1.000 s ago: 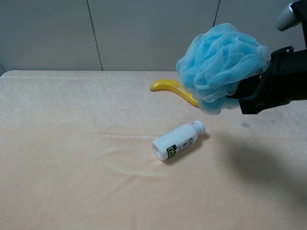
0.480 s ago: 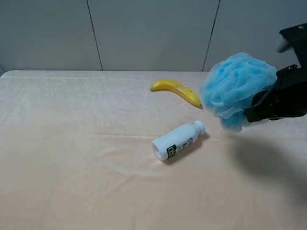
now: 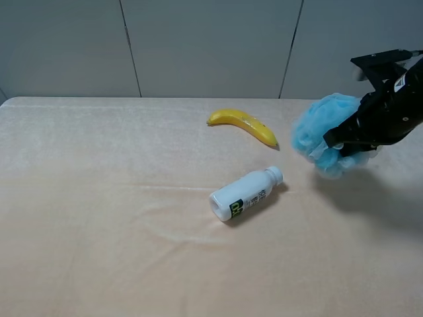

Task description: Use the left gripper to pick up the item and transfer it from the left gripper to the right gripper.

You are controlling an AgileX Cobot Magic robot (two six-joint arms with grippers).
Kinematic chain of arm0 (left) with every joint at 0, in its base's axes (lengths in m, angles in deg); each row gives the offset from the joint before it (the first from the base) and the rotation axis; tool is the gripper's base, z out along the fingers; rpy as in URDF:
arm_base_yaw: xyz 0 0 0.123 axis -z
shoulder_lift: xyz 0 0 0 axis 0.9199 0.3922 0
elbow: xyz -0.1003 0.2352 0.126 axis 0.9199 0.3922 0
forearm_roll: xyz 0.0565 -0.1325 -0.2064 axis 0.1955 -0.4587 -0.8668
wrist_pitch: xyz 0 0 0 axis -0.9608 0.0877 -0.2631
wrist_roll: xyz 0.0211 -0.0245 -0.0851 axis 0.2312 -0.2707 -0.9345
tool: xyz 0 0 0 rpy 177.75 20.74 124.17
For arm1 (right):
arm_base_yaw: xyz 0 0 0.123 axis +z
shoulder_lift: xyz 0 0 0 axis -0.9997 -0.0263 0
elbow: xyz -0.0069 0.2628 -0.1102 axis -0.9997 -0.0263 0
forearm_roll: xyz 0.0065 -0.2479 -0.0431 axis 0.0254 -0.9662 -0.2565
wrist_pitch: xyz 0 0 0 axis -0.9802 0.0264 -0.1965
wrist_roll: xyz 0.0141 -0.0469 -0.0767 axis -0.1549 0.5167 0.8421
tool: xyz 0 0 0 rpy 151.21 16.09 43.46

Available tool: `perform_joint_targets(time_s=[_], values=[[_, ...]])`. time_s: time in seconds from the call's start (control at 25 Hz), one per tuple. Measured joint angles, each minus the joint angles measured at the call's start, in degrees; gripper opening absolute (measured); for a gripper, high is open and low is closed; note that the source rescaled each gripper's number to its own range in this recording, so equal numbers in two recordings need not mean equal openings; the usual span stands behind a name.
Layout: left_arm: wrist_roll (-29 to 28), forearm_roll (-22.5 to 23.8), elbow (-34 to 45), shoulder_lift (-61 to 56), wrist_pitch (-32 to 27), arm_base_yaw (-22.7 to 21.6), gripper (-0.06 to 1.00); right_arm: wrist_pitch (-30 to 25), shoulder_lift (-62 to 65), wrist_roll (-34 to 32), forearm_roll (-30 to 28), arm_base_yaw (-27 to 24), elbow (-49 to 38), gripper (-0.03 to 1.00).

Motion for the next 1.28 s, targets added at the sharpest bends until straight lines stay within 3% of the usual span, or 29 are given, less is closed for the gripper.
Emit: perform_joint_targets(time_s=[0.32, 0.6, 0.64, 0.68, 0.76, 0.84, 0.96, 1.28], values=[[0.0, 0.0, 0.0, 0.0, 0.0, 0.0, 0.99, 0.8, -10.5, -0.4, -0.4, -8.7, 5.6, 0.0], [0.0, 0.0, 0.0, 0.0, 0.0, 0.0, 0.99, 1.2, -16.4, -1.8, 0.0, -9.7, 5.8, 0.0], [0.0, 0.1, 0.0, 0.0, 0.0, 0.0, 0.99, 1.2, -16.8, -2.6, 0.4, -9.8, 5.8, 0.07], [0.0, 0.1, 0.0, 0.0, 0.0, 0.0, 0.99, 1.2, -16.9, -3.3, 0.4, -9.8, 5.8, 0.24], [0.0, 0.1, 0.0, 0.0, 0.0, 0.0, 0.99, 1.2, -16.9, -4.2, 0.5, -9.8, 5.8, 0.67], [0.0, 0.1, 0.0, 0.0, 0.0, 0.0, 0.99, 1.1, -16.9, -4.4, 0.6, -9.8, 5.8, 0.88], [0.0, 0.1, 0.0, 0.0, 0.0, 0.0, 0.99, -0.1, -16.9, -4.6, 1.0, -9.8, 6.0, 0.97], [0.0, 0.1, 0.0, 0.0, 0.0, 0.0, 0.99, -15.6, -9.9, -4.6, 1.3, -9.8, 14.9, 1.0]])
